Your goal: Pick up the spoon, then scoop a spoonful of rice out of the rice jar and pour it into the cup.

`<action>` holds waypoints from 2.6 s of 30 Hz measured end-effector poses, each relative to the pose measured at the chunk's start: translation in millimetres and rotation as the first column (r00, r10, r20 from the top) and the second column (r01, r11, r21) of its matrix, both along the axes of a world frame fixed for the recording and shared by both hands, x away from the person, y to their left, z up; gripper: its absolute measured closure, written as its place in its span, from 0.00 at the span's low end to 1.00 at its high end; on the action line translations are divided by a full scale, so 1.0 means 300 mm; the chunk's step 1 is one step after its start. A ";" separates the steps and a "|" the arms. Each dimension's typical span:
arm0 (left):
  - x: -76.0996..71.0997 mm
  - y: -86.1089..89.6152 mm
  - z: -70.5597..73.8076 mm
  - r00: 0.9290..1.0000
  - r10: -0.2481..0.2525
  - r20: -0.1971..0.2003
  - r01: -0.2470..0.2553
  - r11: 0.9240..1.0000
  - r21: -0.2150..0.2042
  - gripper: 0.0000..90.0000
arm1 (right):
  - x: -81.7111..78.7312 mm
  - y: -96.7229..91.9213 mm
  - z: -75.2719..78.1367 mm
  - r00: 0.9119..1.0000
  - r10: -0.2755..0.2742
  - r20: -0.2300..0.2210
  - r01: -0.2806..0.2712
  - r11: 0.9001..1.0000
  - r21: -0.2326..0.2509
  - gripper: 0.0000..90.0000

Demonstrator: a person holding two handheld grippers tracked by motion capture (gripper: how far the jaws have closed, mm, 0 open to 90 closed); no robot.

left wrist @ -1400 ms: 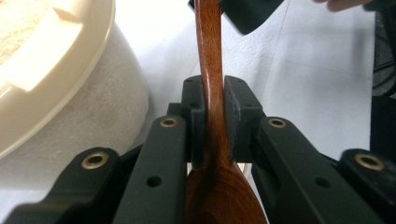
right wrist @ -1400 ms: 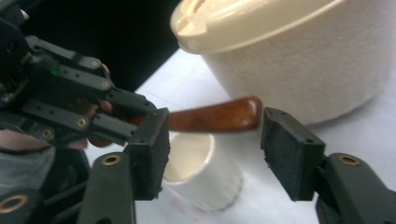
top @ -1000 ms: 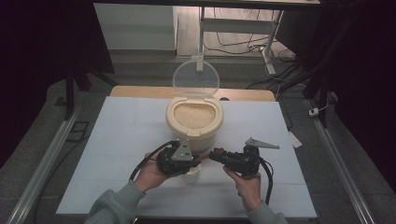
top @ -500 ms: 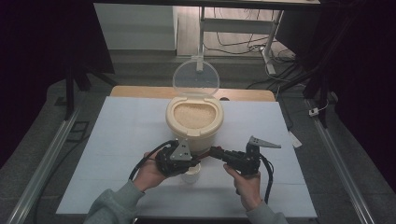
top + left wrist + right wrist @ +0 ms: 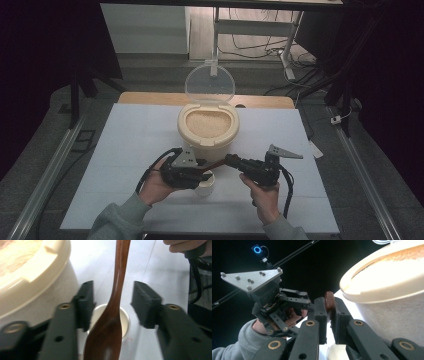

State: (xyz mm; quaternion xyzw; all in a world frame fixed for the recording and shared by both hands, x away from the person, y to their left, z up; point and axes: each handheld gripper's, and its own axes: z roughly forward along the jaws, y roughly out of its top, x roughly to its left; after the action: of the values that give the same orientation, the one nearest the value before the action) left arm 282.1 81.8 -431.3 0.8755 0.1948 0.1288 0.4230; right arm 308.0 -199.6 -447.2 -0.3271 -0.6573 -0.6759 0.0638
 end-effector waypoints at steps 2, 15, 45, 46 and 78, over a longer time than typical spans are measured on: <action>-0.008 0.022 -0.002 1.000 0.017 -0.007 -0.018 1.000 -0.016 0.45 | -0.001 -0.005 0.005 1.000 -0.006 0.010 0.006 1.000 -0.001 0.93; -0.084 0.230 -0.071 0.983 0.175 -0.051 -0.179 0.981 -0.079 0.29 | -0.005 -0.065 0.039 0.998 -0.037 0.056 0.037 0.999 0.003 0.93; -0.126 0.489 -0.276 0.909 0.381 -0.170 -0.396 0.916 -0.060 0.24 | -0.005 -0.118 0.081 0.991 -0.073 0.110 0.074 0.997 -0.010 0.93; -0.126 0.488 -0.276 0.909 0.381 -0.169 -0.395 0.917 -0.060 0.24 | -0.006 -0.119 0.085 0.991 -0.071 0.113 0.073 0.997 -0.008 0.93; -0.111 0.485 -0.286 0.905 0.376 -0.201 -0.390 0.920 -0.035 0.21 | 0.142 -0.131 0.276 0.953 -0.231 0.197 0.229 0.973 0.033 0.93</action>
State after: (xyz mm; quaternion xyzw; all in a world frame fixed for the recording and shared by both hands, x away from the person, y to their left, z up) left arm 248.9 227.3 -517.2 0.8120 0.4072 0.1181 0.4011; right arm 350.7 -238.9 -364.3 -0.3317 -0.6145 -0.7114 -0.0796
